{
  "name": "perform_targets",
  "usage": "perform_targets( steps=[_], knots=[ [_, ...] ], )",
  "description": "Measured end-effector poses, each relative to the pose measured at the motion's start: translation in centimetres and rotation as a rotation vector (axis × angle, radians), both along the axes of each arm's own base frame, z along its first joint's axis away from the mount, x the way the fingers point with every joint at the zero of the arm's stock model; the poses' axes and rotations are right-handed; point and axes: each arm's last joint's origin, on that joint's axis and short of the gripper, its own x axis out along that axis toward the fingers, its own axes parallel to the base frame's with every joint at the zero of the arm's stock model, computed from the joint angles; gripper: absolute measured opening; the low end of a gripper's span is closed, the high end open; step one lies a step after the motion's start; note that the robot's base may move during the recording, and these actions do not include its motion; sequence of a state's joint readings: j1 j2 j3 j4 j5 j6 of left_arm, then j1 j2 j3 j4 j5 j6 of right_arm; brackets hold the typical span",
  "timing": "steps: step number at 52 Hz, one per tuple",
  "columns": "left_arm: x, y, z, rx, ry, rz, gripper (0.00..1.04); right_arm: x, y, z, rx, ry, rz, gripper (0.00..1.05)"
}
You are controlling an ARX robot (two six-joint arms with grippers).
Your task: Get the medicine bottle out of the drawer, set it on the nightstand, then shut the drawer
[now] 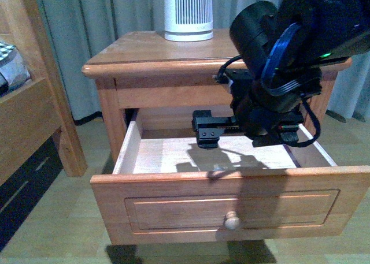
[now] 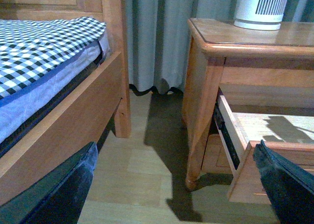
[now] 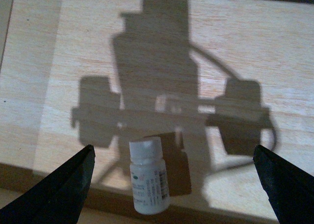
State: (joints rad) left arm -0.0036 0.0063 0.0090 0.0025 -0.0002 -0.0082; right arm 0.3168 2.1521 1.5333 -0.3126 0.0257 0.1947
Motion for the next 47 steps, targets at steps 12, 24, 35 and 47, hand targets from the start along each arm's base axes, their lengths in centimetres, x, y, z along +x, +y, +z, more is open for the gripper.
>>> perform_targets(
  steps=[12, 24, 35, 47],
  knots=[
    [0.0, 0.0, 0.0, 0.000, 0.000, 0.000, 0.98, 1.3, 2.0, -1.6, -0.039, 0.071, 0.019, 0.98],
    [0.0, 0.0, 0.0, 0.000, 0.000, 0.000, 0.98, 1.2, 3.2, -3.7, -0.045, 0.193, 0.031, 0.98],
    [0.0, 0.0, 0.0, 0.000, 0.000, 0.000, 0.98, 1.2, 3.7, -4.3, -0.041, 0.229, 0.029, 0.98],
    [0.0, 0.0, 0.0, 0.000, 0.000, 0.000, 0.98, 1.6, 3.4, -5.1, -0.054, 0.250, -0.002, 0.72]
  ],
)
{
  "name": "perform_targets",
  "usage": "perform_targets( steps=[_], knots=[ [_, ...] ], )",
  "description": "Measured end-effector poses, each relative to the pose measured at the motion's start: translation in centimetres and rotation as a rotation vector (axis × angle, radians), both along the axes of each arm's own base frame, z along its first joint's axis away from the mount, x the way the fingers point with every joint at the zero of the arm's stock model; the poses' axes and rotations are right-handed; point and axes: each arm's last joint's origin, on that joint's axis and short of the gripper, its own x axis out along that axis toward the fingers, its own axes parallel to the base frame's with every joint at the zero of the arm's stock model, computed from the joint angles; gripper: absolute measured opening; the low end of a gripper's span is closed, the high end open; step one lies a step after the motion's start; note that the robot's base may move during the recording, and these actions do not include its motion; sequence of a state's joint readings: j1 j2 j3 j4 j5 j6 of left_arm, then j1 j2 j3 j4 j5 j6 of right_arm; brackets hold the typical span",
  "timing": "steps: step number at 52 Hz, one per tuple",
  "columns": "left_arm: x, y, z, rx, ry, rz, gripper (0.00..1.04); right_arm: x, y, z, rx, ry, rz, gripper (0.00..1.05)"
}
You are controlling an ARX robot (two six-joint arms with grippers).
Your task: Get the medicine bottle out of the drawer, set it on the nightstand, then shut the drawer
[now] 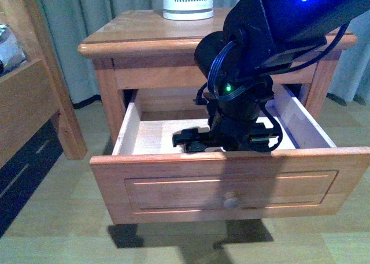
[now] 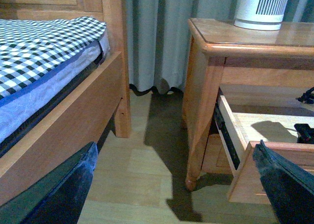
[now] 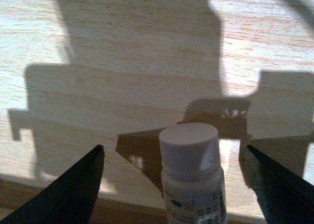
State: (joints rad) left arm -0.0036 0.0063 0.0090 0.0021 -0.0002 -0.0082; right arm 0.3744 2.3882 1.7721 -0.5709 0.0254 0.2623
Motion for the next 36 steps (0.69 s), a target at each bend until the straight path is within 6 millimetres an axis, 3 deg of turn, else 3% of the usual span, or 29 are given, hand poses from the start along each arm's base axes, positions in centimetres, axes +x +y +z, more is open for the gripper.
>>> perform_targets(
  steps=[16, 29, 36],
  knots=[
    [0.0, 0.0, 0.0, 0.000, 0.000, 0.000, 0.98, 0.3, -0.7, -0.3, 0.010, -0.009, -0.024, 0.32],
    [0.0, 0.0, 0.0, 0.000, 0.000, 0.000, 0.98, 0.1, -0.8, -0.2, 0.031, -0.081, -0.025, 0.30],
    [0.0, 0.0, 0.0, 0.000, 0.000, 0.000, 0.98, -0.1, -0.6, 1.0, 0.038, -0.240, 0.022, 0.30]
  ],
)
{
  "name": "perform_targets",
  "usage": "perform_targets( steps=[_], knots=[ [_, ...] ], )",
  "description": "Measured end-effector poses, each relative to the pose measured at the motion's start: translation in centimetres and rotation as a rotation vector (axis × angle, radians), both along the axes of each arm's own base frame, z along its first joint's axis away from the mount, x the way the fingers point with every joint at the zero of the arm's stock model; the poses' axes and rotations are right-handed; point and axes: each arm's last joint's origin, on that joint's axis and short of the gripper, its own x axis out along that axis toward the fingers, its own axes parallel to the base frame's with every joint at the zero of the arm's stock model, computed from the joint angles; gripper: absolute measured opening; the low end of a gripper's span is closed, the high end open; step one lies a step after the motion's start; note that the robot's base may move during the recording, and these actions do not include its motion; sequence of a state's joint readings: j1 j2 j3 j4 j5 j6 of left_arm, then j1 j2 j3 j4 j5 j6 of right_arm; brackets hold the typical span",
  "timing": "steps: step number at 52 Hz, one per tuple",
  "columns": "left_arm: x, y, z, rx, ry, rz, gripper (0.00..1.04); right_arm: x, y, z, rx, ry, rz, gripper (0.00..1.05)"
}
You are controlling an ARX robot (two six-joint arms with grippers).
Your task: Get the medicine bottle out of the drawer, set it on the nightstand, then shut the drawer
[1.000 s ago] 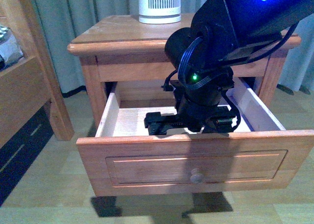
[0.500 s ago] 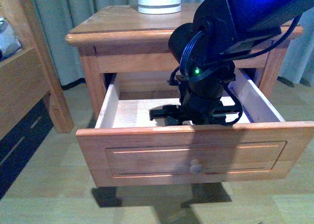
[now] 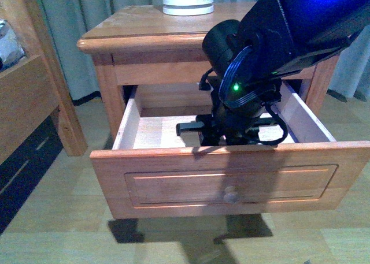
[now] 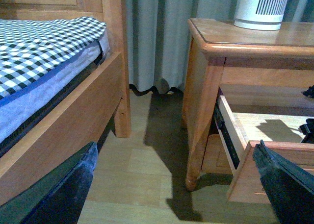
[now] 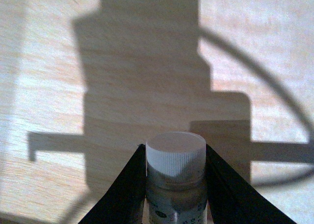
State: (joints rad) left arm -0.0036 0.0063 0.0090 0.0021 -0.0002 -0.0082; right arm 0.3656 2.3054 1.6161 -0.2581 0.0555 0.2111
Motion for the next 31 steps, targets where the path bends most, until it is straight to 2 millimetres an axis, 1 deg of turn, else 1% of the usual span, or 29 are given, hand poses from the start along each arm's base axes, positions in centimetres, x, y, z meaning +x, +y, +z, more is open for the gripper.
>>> perform_targets(
  steps=[1, 6, 8, 16, 22, 24, 27, 31],
  knots=[
    [0.0, 0.0, 0.0, 0.000, 0.000, 0.000, 0.98, 0.0, 0.0, 0.2, 0.005, -0.016, 0.003, 0.30],
    [0.0, 0.0, 0.0, 0.000, 0.000, 0.000, 0.98, -0.6, 0.3, 2.6, 0.024, -0.138, 0.054, 0.30],
    [0.0, 0.0, 0.0, 0.000, 0.000, 0.000, 0.98, -1.0, 0.3, 4.1, 0.031, -0.188, 0.080, 0.30],
    [0.0, 0.0, 0.0, 0.000, 0.000, 0.000, 0.98, -3.1, 0.2, 8.5, 0.039, -0.340, 0.161, 0.30],
    [0.0, 0.0, 0.0, 0.000, 0.000, 0.000, 0.98, -4.5, 0.0, 10.6, 0.045, -0.458, 0.223, 0.30],
    [0.0, 0.0, 0.0, 0.000, 0.000, 0.000, 0.98, -5.0, -0.2, 11.6, 0.029, -0.526, 0.245, 0.30],
    [0.0, 0.0, 0.0, 0.000, 0.000, 0.000, 0.98, -5.3, -0.3, 12.7, 0.015, -0.605, 0.267, 0.30],
    [0.0, 0.0, 0.0, 0.000, 0.000, 0.000, 0.98, -5.4, -0.5, 14.7, -0.020, -0.733, 0.285, 0.30]
  ],
)
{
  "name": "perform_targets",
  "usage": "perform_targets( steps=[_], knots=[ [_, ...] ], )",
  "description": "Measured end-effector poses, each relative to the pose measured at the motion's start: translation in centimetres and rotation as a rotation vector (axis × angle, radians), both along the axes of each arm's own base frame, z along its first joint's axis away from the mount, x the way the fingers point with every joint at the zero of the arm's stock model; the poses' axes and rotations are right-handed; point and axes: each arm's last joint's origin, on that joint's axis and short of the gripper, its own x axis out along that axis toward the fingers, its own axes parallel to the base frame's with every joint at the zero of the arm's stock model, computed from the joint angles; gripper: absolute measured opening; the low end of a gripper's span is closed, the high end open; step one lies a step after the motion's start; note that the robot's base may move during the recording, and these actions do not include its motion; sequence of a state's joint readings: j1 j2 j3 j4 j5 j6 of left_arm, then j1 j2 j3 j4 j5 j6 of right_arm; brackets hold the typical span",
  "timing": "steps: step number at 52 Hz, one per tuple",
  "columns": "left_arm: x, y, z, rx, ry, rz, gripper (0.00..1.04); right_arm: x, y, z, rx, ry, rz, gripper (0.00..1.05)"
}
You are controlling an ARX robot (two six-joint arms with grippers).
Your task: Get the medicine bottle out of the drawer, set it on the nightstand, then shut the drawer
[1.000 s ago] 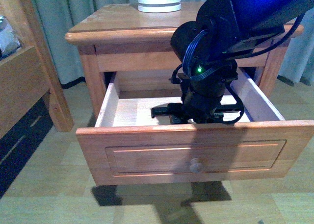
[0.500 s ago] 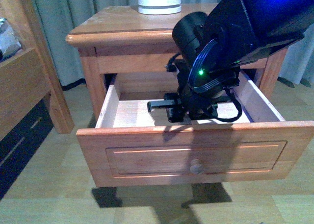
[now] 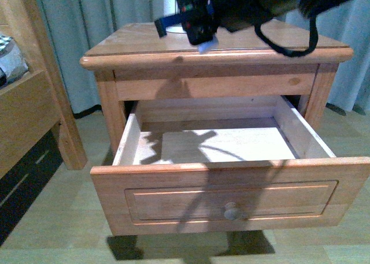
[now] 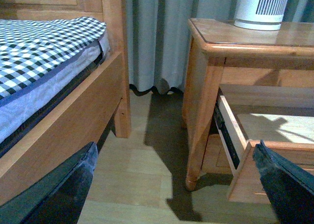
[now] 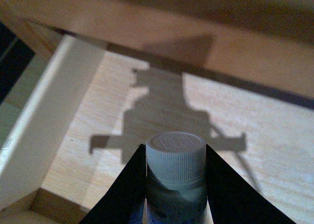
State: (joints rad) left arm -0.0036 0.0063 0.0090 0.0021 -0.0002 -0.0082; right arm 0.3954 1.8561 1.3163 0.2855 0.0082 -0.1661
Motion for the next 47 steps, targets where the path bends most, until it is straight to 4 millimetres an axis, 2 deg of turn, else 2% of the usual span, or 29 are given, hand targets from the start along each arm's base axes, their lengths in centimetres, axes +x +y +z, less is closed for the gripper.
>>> perform_targets(
  steps=[7, 10, 23, 36, 40, 42, 47],
  knots=[
    [0.0, 0.0, 0.0, 0.000, 0.000, 0.000, 0.98, 1.0, -0.8, 2.2, -0.035, -0.066, -0.025, 0.30],
    [0.0, 0.0, 0.0, 0.000, 0.000, 0.000, 0.98, 2.9, -1.5, 2.7, -0.056, -0.034, -0.074, 0.30],
    [0.0, 0.0, 0.0, 0.000, 0.000, 0.000, 0.98, 10.2, -3.0, 2.0, -0.101, -0.054, -0.213, 0.30],
    [0.0, 0.0, 0.0, 0.000, 0.000, 0.000, 0.98, 15.4, -1.8, 1.2, -0.194, -0.001, -0.260, 0.30],
    [0.0, 0.0, 0.0, 0.000, 0.000, 0.000, 0.98, 16.4, -1.5, 0.9, -0.213, 0.016, -0.273, 0.40],
    [0.0, 0.0, 0.0, 0.000, 0.000, 0.000, 0.98, 16.7, -1.5, 0.9, -0.217, 0.020, -0.279, 0.41],
    [0.0, 0.0, 0.0, 0.000, 0.000, 0.000, 0.98, 17.3, -1.3, 0.1, -0.219, 0.038, -0.282, 0.63]
  ],
)
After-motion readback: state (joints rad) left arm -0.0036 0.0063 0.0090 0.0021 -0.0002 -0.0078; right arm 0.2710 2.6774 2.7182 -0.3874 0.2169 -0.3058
